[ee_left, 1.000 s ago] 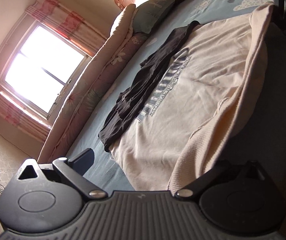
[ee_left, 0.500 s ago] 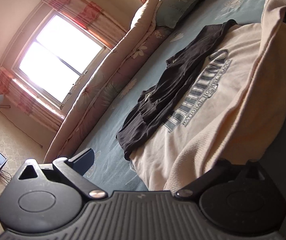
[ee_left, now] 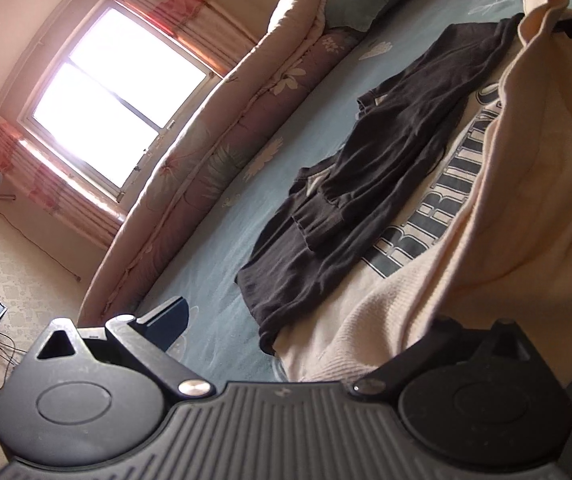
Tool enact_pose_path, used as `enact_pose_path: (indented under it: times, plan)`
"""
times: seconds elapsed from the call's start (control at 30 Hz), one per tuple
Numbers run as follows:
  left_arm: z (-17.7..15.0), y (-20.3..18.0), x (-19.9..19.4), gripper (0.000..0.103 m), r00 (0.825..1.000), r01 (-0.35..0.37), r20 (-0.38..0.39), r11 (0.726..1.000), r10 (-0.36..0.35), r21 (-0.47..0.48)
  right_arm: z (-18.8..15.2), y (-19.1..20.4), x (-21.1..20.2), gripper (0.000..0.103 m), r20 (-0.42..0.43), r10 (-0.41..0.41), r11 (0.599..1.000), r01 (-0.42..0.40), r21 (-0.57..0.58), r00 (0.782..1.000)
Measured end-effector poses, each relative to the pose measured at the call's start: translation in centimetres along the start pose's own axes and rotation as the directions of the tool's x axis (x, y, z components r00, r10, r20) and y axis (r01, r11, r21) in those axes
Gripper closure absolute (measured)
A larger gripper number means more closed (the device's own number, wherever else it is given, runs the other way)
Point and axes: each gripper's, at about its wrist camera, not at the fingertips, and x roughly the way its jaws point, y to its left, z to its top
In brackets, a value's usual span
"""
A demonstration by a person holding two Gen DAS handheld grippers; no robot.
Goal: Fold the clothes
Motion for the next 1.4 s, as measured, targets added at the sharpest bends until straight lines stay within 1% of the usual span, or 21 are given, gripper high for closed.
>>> enact_pose_path:
  times: [0.1, 0.17, 0.3, 0.4, 0.5, 0.53, 0.6, 0.67, 0.73, 0.77, 0.8, 0.87, 0.9, 0.97, 1.0, 1.03, 1.13, 1.17, 1.27, 1.37, 1.4]
  plan:
    - [-0.3, 0.1, 1.0, 0.002, 0.998, 0.056, -0.023, 0.998, -0.056, -0.003, -0.4, 0.2, 0.5, 0.0, -0.015, 0.066, 0.998, -0.066, 0.006, 0.998]
    - [-0.3, 0.6, 1.5, 0.002, 0.994, 0.108, -0.03, 0.994, -0.108, -0.017, -0.8, 0.1, 0.6, 0.0, -0.024, 0.111, 0.994, -0.11, 0.016, 0.994]
    - [0.3, 2.1, 2.2, 0.003, 0.976, 0.209, -0.051, 0.976, -0.212, -0.057, -1.1, -0.6, 1.2, 0.0, -0.044, 0.191, 0.981, -0.189, 0.041, 0.981]
    - [0.3, 2.5, 2.6, 0.004, 0.96, 0.27, -0.067, 0.962, -0.273, -0.05, -1.2, -1.1, 1.2, 0.0, -0.02, 0.27, 0.962, -0.269, 0.042, 0.963]
    - [0.0, 2.6, 3.1, 0.011, 0.948, 0.302, -0.086, 0.951, -0.307, -0.064, -1.2, -1.4, 1.1, 0.0, -0.009, 0.352, 0.935, -0.352, 0.035, 0.936]
    - [-0.1, 2.6, 3.2, 0.014, 0.945, 0.31, -0.086, 0.948, -0.315, -0.065, -1.2, -1.6, 1.2, 0.0, -0.005, 0.384, 0.923, -0.384, 0.035, 0.923]
    - [-0.1, 2.4, 3.2, 0.016, 0.94, 0.323, -0.089, 0.944, -0.328, -0.065, -1.1, -2.1, 1.5, 0.001, 0.007, 0.439, 0.897, -0.439, 0.045, 0.898]
    - [-0.1, 2.2, 3.2, 0.02, 0.936, 0.335, -0.093, 0.94, -0.34, -0.064, -0.9, -2.7, 2.1, 0.005, 0.012, 0.49, 0.87, -0.49, 0.059, 0.872]
    - [-0.2, 2.1, 3.2, 0.021, 0.935, 0.337, -0.094, 0.94, -0.341, -0.06, -0.8, -3.6, 3.1, 0.011, 0.012, 0.549, 0.831, -0.548, 0.098, 0.836]
    - [-0.2, 2.1, 3.2, 0.021, 0.934, 0.341, -0.094, 0.938, -0.345, -0.064, -0.9, -4.1, 3.9, 0.017, 0.011, 0.586, 0.803, -0.582, 0.131, 0.81]
    - [-0.2, 2.3, 3.3, 0.021, 0.93, 0.348, -0.096, 0.935, -0.354, -0.074, -0.9, -4.7, 4.7, 0.022, 0.012, 0.627, 0.766, -0.619, 0.174, 0.779]
    - [-0.1, 2.6, 3.7, 0.021, 0.923, 0.362, -0.101, 0.928, -0.37, -0.093, -1.3, -5.9, 6.6, 0.024, 0.023, 0.71, 0.671, -0.686, 0.28, 0.704]
    - [-0.1, 2.7, 3.8, 0.021, 0.921, 0.366, -0.104, 0.925, -0.375, -0.1, -1.7, -6.4, 7.7, 0.024, 0.036, 0.752, 0.609, -0.715, 0.343, 0.658]
    - [-0.1, 2.9, 4.1, 0.021, 0.919, 0.369, -0.109, 0.923, -0.38, -0.107, -2.8, -7.2, 9.7, 0.025, 0.075, 0.814, 0.486, -0.747, 0.454, 0.576]
    - [0.0, 2.9, 4.2, 0.021, 0.916, 0.373, -0.112, 0.921, -0.385, -0.113, -3.3, -7.5, 10.6, 0.027, 0.104, 0.841, 0.416, -0.757, 0.503, 0.531]
    - [0.0, 3.0, 4.3, 0.02, 0.914, 0.376, -0.114, 0.919, -0.389, -0.119, -3.8, -7.7, 11.4, 0.027, 0.143, 0.865, 0.338, -0.769, 0.542, 0.481]
    - [0.0, 3.1, 4.5, 0.019, 0.911, 0.381, -0.118, 0.916, -0.395, -0.125, -4.9, -8.2, 13.5, 0.027, 0.267, 0.901, 0.119, -0.788, 0.605, 0.341]
    - [0.0, 3.1, 4.6, 0.019, 0.91, 0.383, -0.12, 0.915, -0.397, -0.126, -5.1, -8.1, 14.2, 0.027, 0.301, 0.905, 0.057, -0.788, 0.613, 0.3]
    - [0.0, 3.2, 4.9, 0.019, 0.905, 0.391, -0.124, 0.91, -0.408, -0.139, -5.7, -7.8, 16.3, 0.025, 0.383, 0.894, -0.079, -0.761, 0.644, 0.232]
    - [0.0, 3.7, 5.3, 0.019, 0.894, 0.406, -0.128, 0.897, -0.43, -0.175, -6.4, -8.1, 17.7, 0.026, 0.47, 0.865, -0.219, -0.708, 0.671, 0.178]
    - [-0.1, 3.8, 5.3, 0.019, 0.892, 0.409, -0.129, 0.894, -0.434, -0.183, -6.3, -8.2, 17.3, 0.026, 0.484, 0.863, -0.246, -0.718, 0.651, 0.143]
